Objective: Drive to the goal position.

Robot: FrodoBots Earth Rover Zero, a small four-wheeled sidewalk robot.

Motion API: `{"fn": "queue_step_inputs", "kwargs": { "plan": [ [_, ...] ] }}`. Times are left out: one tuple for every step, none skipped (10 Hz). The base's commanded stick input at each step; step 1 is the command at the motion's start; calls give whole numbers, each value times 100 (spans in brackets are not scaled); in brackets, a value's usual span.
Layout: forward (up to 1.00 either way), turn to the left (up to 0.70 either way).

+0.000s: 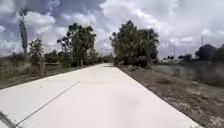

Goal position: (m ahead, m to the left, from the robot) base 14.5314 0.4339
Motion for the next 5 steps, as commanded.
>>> {"fn": "queue_step_inputs", "kwargs": {
  "plan": [
    [85, 0],
    [85, 0],
    [85, 0],
    [85, 0],
    [85, 0]
  ]
}}
